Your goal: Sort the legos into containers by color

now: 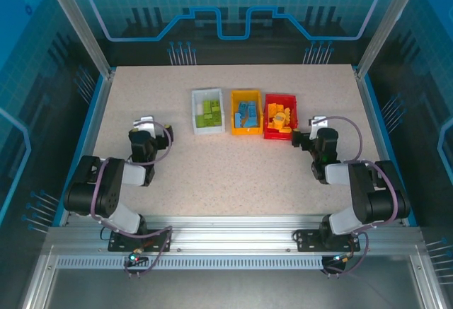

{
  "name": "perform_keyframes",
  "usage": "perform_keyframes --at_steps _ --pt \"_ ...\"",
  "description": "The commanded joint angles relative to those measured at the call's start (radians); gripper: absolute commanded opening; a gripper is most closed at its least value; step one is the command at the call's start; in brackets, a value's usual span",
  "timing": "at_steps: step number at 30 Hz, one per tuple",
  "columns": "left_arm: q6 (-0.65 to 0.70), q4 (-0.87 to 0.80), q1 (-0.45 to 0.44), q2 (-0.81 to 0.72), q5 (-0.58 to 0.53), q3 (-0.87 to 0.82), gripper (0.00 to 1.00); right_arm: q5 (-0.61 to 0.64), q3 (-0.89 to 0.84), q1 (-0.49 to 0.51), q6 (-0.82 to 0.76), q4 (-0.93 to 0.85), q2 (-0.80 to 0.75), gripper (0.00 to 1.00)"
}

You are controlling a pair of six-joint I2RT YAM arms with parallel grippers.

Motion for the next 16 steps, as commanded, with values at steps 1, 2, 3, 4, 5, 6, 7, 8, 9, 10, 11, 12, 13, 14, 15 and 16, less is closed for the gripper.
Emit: perform_keyframes --at_steps 1,2,3,4,5,6,7,8,9,10,11,12,13,14,15,16 --pt "-0.024 0.002 0.009 -0.009 0.057 0.011 0.99 -0.012 0.021 0.009 -0.022 0.033 0.003 1.0" --pt "-0.023 0.001 0.007 -0.009 0.054 0.011 0.99 0.001 0.023 0.018 -0.029 0.031 0.005 1.0" --pt "-0.022 0.002 0.007 -0.009 0.054 0.011 0.99 0.006 0.025 0.022 -0.034 0.029 0.005 1.0" --pt "-0.021 0.0 0.008 -0.01 0.054 0.011 0.99 0.007 0.026 0.024 -0.034 0.031 0.006 1.0" --pt "-0.021 0.001 0.007 -0.009 0.055 0.011 0.99 0.007 0.024 0.023 -0.033 0.03 0.006 1.0" --pt "-0.021 -0.001 0.008 -0.009 0.055 0.013 0.99 0.006 0.025 0.024 -0.034 0.03 0.006 1.0" --pt "-0.021 -0.002 0.006 -0.009 0.055 0.013 0.99 0.006 0.024 0.024 -0.034 0.03 0.006 1.0" --pt "-0.021 -0.003 0.007 -0.009 0.053 0.013 0.99 0.007 0.026 0.024 -0.032 0.029 0.006 1.0" --pt "-0.021 -0.003 0.005 -0.009 0.053 0.013 0.99 0.006 0.027 0.023 -0.031 0.027 0.006 1.0" --pt "-0.02 -0.003 0.006 -0.009 0.053 0.013 0.99 -0.001 0.028 0.02 -0.03 0.023 0.007 1.0" --pt "-0.021 -0.004 0.006 -0.009 0.053 0.014 0.99 -0.023 0.029 0.009 -0.026 0.02 0.006 1.0" --pt "-0.021 -0.005 0.007 -0.008 0.052 0.014 0.99 -0.027 0.029 0.006 -0.025 0.02 0.006 1.0" --pt "-0.021 -0.007 0.005 -0.009 0.052 0.014 0.99 -0.027 0.028 0.007 -0.026 0.021 0.005 1.0" --pt "-0.021 -0.007 0.006 -0.009 0.052 0.016 0.99 -0.027 0.027 0.007 -0.027 0.024 0.005 1.0" --pt "-0.021 -0.007 0.005 -0.009 0.052 0.015 0.99 -0.024 0.027 0.007 -0.028 0.026 0.005 1.0" --pt "-0.021 -0.006 0.005 -0.008 0.053 0.014 0.99 -0.023 0.027 0.011 -0.029 0.027 0.006 1.0"
